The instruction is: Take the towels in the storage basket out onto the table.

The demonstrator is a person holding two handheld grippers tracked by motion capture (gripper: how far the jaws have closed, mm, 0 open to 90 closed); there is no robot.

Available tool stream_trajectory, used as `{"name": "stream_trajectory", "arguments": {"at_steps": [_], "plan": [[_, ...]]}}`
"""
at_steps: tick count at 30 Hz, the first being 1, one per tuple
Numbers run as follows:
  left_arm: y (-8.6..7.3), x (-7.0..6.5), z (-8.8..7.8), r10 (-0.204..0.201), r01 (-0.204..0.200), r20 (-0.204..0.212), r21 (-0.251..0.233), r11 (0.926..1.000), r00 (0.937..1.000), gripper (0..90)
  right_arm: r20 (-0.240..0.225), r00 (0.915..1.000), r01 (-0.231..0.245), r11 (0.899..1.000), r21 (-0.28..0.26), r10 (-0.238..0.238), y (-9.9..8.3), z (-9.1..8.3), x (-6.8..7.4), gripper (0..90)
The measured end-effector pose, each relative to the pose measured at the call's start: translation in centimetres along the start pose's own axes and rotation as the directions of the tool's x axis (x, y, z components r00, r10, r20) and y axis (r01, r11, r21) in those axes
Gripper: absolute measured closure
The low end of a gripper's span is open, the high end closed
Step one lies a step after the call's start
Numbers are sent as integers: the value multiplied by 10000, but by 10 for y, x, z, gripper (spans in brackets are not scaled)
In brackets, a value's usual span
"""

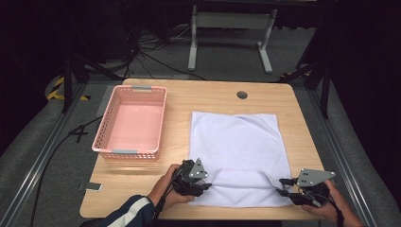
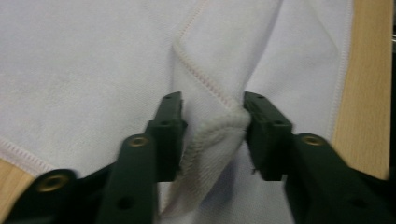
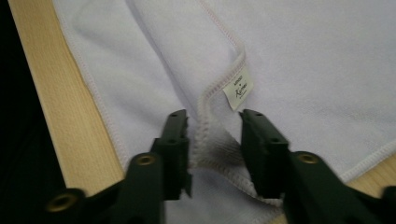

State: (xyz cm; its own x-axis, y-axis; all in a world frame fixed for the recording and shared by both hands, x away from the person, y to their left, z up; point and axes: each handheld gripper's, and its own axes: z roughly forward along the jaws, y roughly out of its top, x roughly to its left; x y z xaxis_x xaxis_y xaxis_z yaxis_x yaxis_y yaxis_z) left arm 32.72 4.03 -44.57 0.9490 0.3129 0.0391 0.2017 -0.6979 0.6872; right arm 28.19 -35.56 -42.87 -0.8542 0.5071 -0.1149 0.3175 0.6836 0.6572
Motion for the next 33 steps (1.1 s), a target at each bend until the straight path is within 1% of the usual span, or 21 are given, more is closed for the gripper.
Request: {"name": "stream_trajectory", "arguments": {"at_steps": [2,4,7,8,11,13,15,16,17,18,20,21,22,25,26,27,28,30,31,32,33], "plan": [[-1,0,-7,119,-117,129,-100,9999,9998,766,-316,9993,203,9996,-198,-209,0,-2,1,835],[-4,-1,-15,194,-193,48,-249,9995,9998,837,-469,9983,330,9987,-380,-348,1,-7,2,850],[-8,-7,-34,446,-440,105,-535,9976,9990,838,-779,9942,681,9942,-833,-746,-2,-23,3,852],[-9,-9,-38,664,-657,124,-507,9965,9977,841,-950,9918,773,9933,-861,-854,-4,-30,4,852],[-21,-25,-45,1093,-1088,400,-163,9939,9932,849,-1424,9824,1115,9913,-697,-1205,-13,-41,7,846],[-32,-32,-42,1226,-1260,667,481,9909,9902,847,-1801,9754,1233,9919,-310,-1268,-21,-41,10,834],[-41,-38,-37,1056,-1133,862,895,9895,9907,847,-2103,9691,1335,9910,63,-1292,-28,-37,14,794],[-44,-39,-34,1023,-1118,974,976,9889,9900,826,-2212,9673,1350,9903,337,-1244,-31,-33,17,726],[-44,-39,-34,1023,-1118,974,976,9889,9900,763,-2212,9673,1350,9903,337,-1244,-31,-33,17,726],[-48,-40,-33,814,-920,1012,1046,9903,9915,763,-2207,9676,1392,9884,610,-1227,-33,-31,19,705],[-49,-40,-37,710,-799,939,948,9923,9930,615,-2232,9675,1396,9871,778,-1192,-37,-29,21,630],[-49,-38,-41,516,-597,789,1034,9929,9955,537,-2278,9671,1318,9890,669,-1135,-38,-30,22,585],[-49,-36,-44,117,-177,696,872,9960,9975,453,-2304,9661,1337,9892,593,-1167,-38,-32,22,539],[-43,-26,-53,-646,642,412,111,9979,9971,313,-1922,9768,961,9954,-21,-947,-33,-42,15,483],[-39,-21,-53,-881,895,384,-349,9954,9954,297,-1597,9839,772,9966,-288,-808,-30,-45,10,479],[-34,-17,-52,-1109,1129,331,-663,9914,9933,289,-928,9946,408,9975,-571,-460,-24,-47,2,475],[-31,-13,-50,-1131,1142,208,-677,9911,9934,286,-489,9988,33,9965,-840,-74,-18,-47,-6,489],[-17,-2,-38,-1339,1324,-130,-828,9877,9909,292,335,9978,-522,9919,-1157,564,-7,-43,-21,498],[-10,5,-30,-1406,1385,-174,-909,9862,9899,302,804,9925,-812,9882,-1300,921,1,-36,-33,526],[-5,12,-24,-1393,1365,-281,-853,9870,9898,350,1060,9866,-1084,9838,-1429,1241,10,-26,-46,539],[-5,12,-24,-1393,1365,-281,-853,9870,9898,371,1060,9866,-1084,9838,-1429,1241,10,-26,-46,539]]}}
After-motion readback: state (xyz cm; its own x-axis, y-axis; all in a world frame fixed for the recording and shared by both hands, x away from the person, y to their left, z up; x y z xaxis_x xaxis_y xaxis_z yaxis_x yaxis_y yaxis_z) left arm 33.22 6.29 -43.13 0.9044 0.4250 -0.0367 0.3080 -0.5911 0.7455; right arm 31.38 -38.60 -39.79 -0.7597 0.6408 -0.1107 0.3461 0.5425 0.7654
